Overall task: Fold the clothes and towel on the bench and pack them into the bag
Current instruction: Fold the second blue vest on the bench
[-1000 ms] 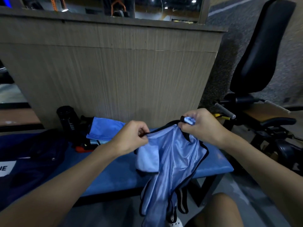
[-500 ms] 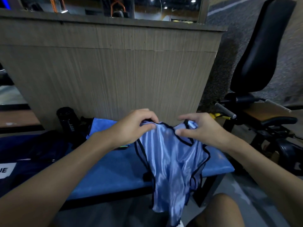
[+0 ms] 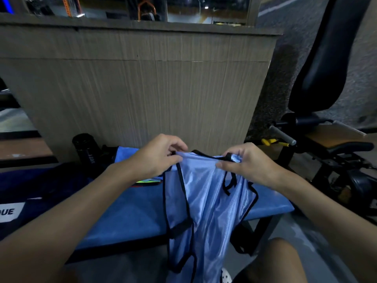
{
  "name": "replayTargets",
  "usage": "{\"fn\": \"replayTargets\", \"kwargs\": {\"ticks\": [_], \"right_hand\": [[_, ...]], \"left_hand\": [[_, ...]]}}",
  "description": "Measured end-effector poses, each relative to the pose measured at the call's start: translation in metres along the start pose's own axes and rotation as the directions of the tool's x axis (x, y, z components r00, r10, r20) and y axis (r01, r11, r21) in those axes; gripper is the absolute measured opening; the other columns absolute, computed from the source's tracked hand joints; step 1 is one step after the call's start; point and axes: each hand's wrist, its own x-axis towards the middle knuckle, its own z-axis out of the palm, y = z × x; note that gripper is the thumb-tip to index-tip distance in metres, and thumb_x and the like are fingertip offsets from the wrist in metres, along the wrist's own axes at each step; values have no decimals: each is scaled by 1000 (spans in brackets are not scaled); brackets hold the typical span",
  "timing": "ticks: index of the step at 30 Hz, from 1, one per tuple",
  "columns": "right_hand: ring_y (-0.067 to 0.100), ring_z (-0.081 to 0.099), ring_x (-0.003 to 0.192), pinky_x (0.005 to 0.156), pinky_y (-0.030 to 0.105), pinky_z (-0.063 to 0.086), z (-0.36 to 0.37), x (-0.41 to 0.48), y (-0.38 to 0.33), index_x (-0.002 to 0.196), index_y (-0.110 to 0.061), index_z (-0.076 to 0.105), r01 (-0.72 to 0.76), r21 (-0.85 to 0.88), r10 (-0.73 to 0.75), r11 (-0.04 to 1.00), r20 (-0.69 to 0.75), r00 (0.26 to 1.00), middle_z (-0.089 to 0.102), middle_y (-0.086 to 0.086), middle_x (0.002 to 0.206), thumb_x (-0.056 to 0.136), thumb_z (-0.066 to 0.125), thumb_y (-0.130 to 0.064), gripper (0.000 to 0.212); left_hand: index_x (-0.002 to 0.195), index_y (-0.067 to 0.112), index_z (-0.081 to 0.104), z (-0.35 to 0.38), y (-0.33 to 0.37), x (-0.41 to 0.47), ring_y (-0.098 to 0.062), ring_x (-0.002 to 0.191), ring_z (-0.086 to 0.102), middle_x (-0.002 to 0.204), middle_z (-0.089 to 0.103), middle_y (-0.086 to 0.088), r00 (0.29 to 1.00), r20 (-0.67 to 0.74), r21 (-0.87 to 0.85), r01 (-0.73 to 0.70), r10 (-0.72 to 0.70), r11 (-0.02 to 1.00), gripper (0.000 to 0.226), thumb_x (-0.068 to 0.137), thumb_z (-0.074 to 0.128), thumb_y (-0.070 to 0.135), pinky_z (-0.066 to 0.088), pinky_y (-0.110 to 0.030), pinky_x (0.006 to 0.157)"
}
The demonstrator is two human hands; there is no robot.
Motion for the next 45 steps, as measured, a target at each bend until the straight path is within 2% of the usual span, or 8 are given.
{"fn": "replayTargets", "kwargs": {"ticks": [9, 14, 17, 26, 29, 33, 41, 45], "right_hand": [[16, 47, 63, 59, 31, 36, 11, -2, -17, 81, 13, 61, 5, 185, -12, 983, 40, 999, 55, 12, 68, 79, 72, -42, 56], [19, 48, 67, 64, 36, 38, 13, -1, -17, 83, 15, 60, 10, 202, -13, 979, 18, 1000, 57, 33, 73, 91, 65, -30, 46], [21, 35, 64, 62, 36, 30, 10, 0, -12, 72, 15, 46, 14, 208, -2, 978, -57, 998, 42, 14, 65, 95, 62, -29, 52], [20, 41, 78, 71, 37, 33, 9, 0, -8, 89, 22, 46, 37, 308, -4, 951, -107, 994, 50, 18, 75, 77, 69, -64, 90], [20, 44, 78, 71, 38, 35, 10, 1, -11, 92, 22, 48, 53, 318, -13, 947, -125, 992, 50, 12, 78, 83, 67, -50, 75], [20, 43, 77, 69, 38, 35, 9, 1, -12, 90, 22, 47, 70, 335, -26, 940, -134, 991, 48, 12, 78, 84, 65, -48, 73], [32, 62, 85, 80, 50, 50, 7, -2, -16, 97, 10, 67, 78, 394, -34, 916, -117, 993, 64, 37, 97, 95, 62, -23, 34], [26, 56, 82, 78, 46, 48, 7, -3, -14, 94, 3, 71, 76, 376, -37, 924, -111, 993, 62, 36, 89, 95, 63, -19, 24]], "left_hand": [[95, 36, 64, 14, 26, -2, -20, 92, 69, 97, 71, 7, 991, 1, -85, -135, 136, 987, 43, 90, 60, -7, 54, -40, 89], [97, 35, 65, 13, 26, -5, -25, 93, 68, 98, 71, 5, 990, 4, -74, -140, 140, 987, 39, 91, 61, -3, 53, -46, 89], [102, 24, 69, 12, 15, -6, -23, 92, 67, 102, 67, 7, 992, -18, -37, -129, 129, 991, 31, 90, 61, -4, 53, -47, 88], [105, 29, 63, 16, 2, -10, -14, 102, 65, 112, 64, 1, 997, -75, -159, -16, 4, 987, 38, 85, 71, -3, 52, -21, 92], [118, 21, 62, 22, 4, -11, -7, 98, 66, 114, 63, 4, 987, -58, -300, 125, -149, 946, 40, 82, 80, 23, 50, -16, 84], [99, 11, 70, 31, 5, -13, 0, 70, 63, 89, 70, 1, 986, -83, -323, 108, -141, 940, 17, 84, 78, 12, 51, -17, 68], [106, 23, 72, 42, 20, -5, -7, 102, 66, 103, 72, 10, 984, -179, -325, -36, -24, 945, 25, 83, 80, 27, 50, -23, 89], [84, 14, 73, 45, 28, 2, -9, 80, 69, 83, 74, 4, 975, -223, -373, -91, 6, 923, 4, 87, 75, 12, 55, -26, 80]]}}
